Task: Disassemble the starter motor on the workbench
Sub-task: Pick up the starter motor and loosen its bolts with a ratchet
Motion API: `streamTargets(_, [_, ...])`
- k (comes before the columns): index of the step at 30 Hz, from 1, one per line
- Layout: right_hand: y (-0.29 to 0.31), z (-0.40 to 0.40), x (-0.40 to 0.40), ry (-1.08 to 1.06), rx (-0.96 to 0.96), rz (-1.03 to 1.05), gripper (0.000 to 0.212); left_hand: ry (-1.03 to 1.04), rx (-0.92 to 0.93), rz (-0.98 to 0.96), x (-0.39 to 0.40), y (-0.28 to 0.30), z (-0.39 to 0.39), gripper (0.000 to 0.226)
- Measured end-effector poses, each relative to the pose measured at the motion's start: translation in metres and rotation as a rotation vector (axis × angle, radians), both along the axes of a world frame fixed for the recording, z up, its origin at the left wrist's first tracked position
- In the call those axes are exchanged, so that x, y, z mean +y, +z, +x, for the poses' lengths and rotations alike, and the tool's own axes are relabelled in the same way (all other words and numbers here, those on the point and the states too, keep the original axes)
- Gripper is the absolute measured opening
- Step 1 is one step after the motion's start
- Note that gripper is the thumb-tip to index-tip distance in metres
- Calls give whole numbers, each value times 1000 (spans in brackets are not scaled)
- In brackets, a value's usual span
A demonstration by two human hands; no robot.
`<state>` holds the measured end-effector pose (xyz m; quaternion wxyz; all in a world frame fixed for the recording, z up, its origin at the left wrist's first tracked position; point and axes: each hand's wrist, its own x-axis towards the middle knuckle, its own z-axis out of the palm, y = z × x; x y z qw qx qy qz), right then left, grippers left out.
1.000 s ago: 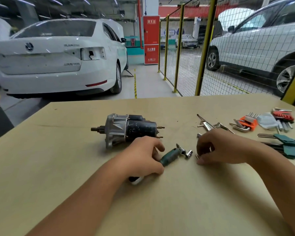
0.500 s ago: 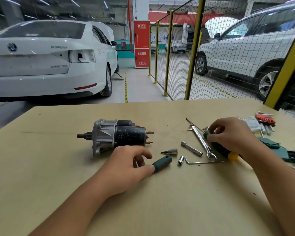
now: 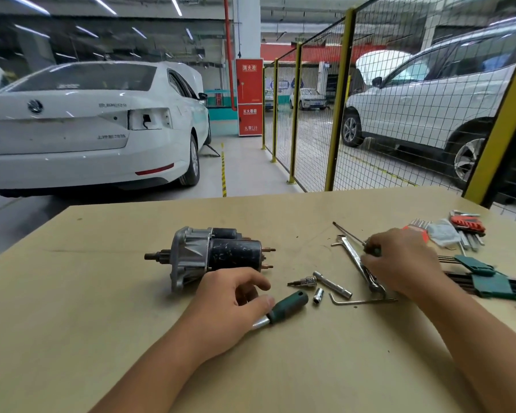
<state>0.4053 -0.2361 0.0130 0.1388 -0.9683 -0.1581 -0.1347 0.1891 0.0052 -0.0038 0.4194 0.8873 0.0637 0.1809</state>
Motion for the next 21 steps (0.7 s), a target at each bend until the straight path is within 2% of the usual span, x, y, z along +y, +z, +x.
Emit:
streamTargets(2, [-3, -1, 6, 22, -59, -18, 27, -4, -18, -21, 1, -2, 2, 9])
streamTargets(3, [-4, -2, 10, 18, -85, -93, 35, -9, -27, -26, 1, -1, 3, 9])
streamTargets(5, [-6, -7, 21, -5, -55, -308, 46, -4, -23, 1, 2, -2, 6, 9])
streamTargets(7, [-10, -12, 29, -29, 3, -377, 49, -1, -20, 5, 2, -4, 6, 9])
streamTargets(12, [-11, -10, 29, -75, 135, -336, 54, 0, -18, -44, 1, -3, 3, 7])
streamTargets(16, [-8, -11, 31, -82, 175, -288, 47, 28, -20, -42, 3, -1, 2, 7])
streamTargets(18, [-8, -10, 29, -63, 135, -234, 40, 25, -21, -49, 3, -1, 0, 7])
streamTargets(21, [-5, -2, 18, -53, 20, 18, 36, 9, -25, -38, 4, -2, 1, 7])
